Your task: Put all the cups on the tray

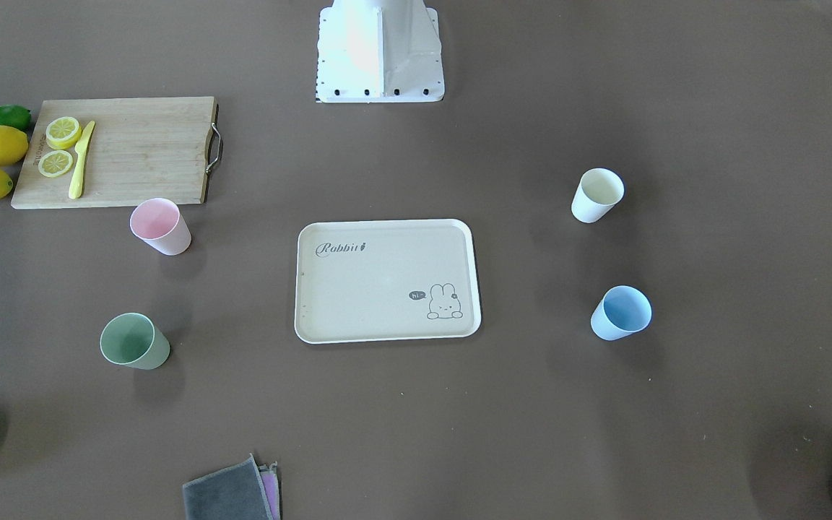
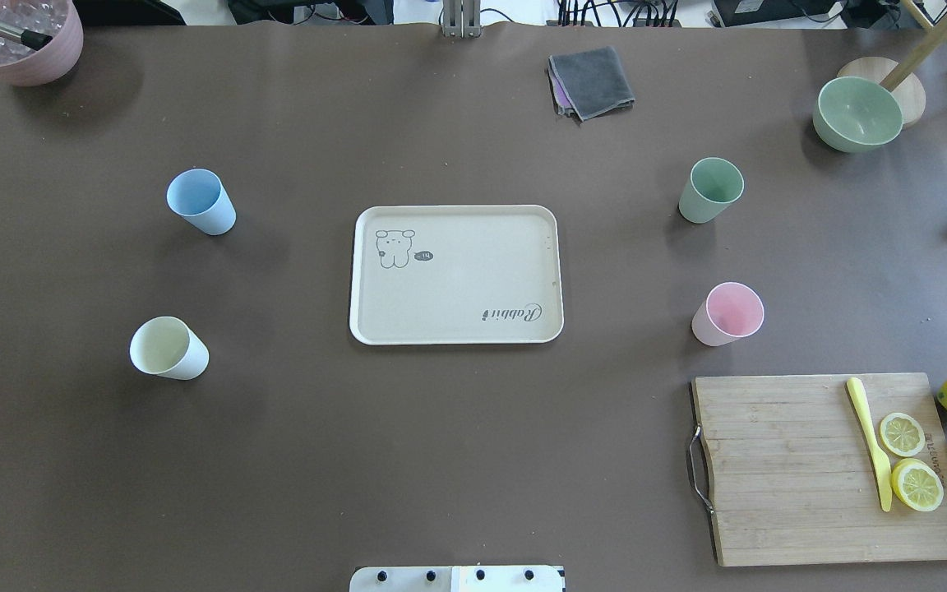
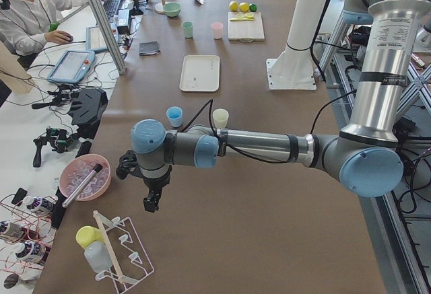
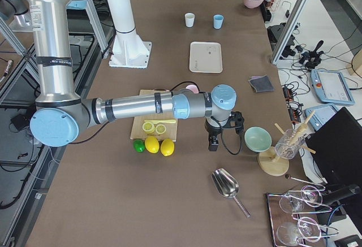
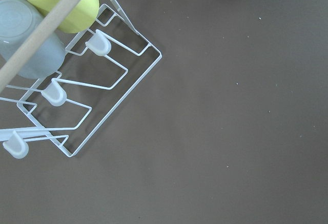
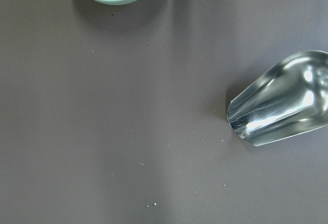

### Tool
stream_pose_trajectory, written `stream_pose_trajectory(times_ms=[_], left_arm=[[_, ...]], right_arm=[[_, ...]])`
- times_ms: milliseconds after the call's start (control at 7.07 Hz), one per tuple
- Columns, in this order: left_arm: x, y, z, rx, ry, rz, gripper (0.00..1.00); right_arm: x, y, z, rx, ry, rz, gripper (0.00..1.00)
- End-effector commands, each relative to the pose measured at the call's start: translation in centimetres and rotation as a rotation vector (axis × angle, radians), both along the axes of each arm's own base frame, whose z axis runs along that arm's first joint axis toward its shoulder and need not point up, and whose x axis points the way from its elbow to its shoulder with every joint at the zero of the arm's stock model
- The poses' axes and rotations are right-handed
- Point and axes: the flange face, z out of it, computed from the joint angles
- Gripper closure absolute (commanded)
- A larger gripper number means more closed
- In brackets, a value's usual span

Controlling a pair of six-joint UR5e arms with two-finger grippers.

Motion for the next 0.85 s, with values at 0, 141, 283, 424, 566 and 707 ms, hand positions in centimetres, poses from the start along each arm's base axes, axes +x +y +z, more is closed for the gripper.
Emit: stream_pose_trajectory(times_ms=[0, 141, 283, 424, 566, 707], left_arm=[[0.1, 1.8, 1.9, -0.014, -0.007, 0.003, 0.02], [0.0, 2.2, 2.5, -0.024, -0.019, -0.001, 0.02], [-0.2, 3.0, 1.3, 0.002, -0.038, -0.003, 0.02], [0.0, 4.3, 0.9, 0.007, -0.037, -0.001, 0.02], [0.2, 4.3, 0.7, -0.009, -0.026, -0.015, 0.02], [0.3, 4.4, 0.7, -0.009, -0.021, -0.014, 0.02]], right_arm=[[-0.1, 0.0, 0.0, -0.001, -0.002, -0.002, 0.0], [-0.1, 0.0, -0.1, 0.0, -0.004, -0.002, 0.0], [-0.1, -0.1, -0.2, 0.004, -0.005, -0.001, 0.0], [-0.1, 0.0, -1.5, 0.027, -0.01, -0.001, 0.0], [-0.2, 0.1, -2.2, 0.041, -0.014, -0.003, 0.0], [-1.0, 0.3, -3.8, 0.068, -0.034, -0.018, 0.0]])
